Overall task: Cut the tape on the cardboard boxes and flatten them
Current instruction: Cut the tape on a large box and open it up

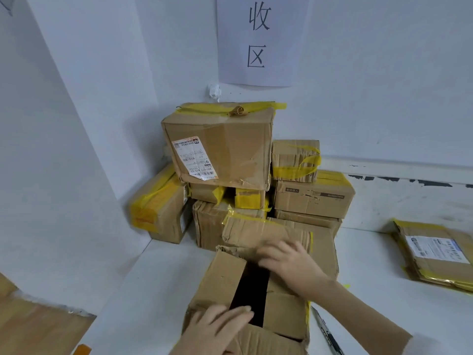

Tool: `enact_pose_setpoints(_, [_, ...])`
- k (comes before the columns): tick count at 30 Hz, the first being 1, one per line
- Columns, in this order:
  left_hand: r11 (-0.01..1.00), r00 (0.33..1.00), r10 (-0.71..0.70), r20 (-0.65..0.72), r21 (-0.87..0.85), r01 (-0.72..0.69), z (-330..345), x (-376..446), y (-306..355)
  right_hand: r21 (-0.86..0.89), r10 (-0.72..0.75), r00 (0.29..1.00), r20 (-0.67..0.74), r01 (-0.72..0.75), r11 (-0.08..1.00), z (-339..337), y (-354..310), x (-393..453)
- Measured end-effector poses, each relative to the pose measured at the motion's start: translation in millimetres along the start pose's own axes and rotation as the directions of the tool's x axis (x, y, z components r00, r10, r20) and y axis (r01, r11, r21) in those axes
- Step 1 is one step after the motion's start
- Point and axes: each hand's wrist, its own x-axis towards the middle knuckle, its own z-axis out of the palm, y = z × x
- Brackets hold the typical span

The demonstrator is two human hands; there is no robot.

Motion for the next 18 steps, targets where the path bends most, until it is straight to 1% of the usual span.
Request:
enact_pose_setpoints(1, [0.994,0.997,0.038,0.074,-0.103,-0.030,-5,12,-7,-0.001,-0.106,0.990,0.094,0.107,0.994,13,-1,0])
enact_pose_setpoints(2, [0.983,0.994,0.096,0.057,-0.162,-0.085,1,22,-18,0.017,-0.151,0.962,0.229,0.151,0.988,19,-4,-1])
enact_pose_setpoints(3, [0.978,0.988,0.148,0.042,-0.156,-0.140,6,32,-35,0.007,-0.138,0.945,0.298,0.143,0.990,19,-4,-3])
enact_pose_setpoints(4, [0.969,0.982,0.160,0.104,-0.206,-0.136,-2,36,-44,-0.015,-0.120,0.947,0.299,0.131,0.991,11,-2,-5])
enact_pose_setpoints(5, [0.976,0.977,0.158,0.146,-0.171,-0.133,-5,42,-51,-0.003,-0.108,0.961,0.255,0.113,0.994,5,1,-6])
enact_pose_setpoints(6, [0.986,0.969,0.130,0.210,-0.135,-0.102,-8,46,-52,0.054,-0.073,0.972,0.225,0.062,0.997,-1,5,-10])
enact_pose_setpoints(7, [0.988,0.963,0.127,0.237,-0.122,-0.100,-3,49,-54,0.147,-0.050,0.979,0.197,0.021,0.989,-7,11,-14])
enact_pose_setpoints(8, [0.981,0.959,0.129,0.250,-0.173,-0.087,-3,50,-53,0.239,-0.031,0.985,0.172,-0.012,0.971,-13,17,-20])
enact_pose_setpoints(9, [0.978,0.958,0.138,0.251,-0.187,-0.092,1,50,-53,0.323,0.001,0.989,0.145,-0.048,0.945,-19,22,-26])
enact_pose_setpoints(10, [0.975,0.964,0.141,0.226,-0.199,-0.096,4,49,-52,0.355,0.032,0.991,0.128,-0.076,0.932,-20,28,-34])
enact_pose_setpoints(11, [0.977,0.974,0.130,0.188,-0.194,-0.093,6,48,-51,0.377,0.072,0.987,0.141,-0.120,0.918,-19,32,-42])
enact_pose_setpoints(13, [0.982,0.991,0.104,0.085,-0.168,-0.088,8,45,-52,0.396,0.111,0.970,0.218,-0.191,0.898,-20,37,-55])
enact_pose_setpoints(14, [0.984,0.995,0.092,0.033,-0.159,-0.085,11,42,-52,0.389,0.098,0.960,0.264,-0.199,0.899,-18,38,-59])
enact_pose_setpoints(16, [0.980,0.996,0.042,-0.084,-0.189,-0.058,10,36,-52,0.356,0.055,0.928,0.369,-0.196,0.914,-14,35,-66])
enact_pose_setpoints(18, [0.982,0.971,0.022,-0.239,-0.178,-0.066,13,27,-55,0.243,0.050,0.877,0.478,-0.186,0.952,-7,31,-70])
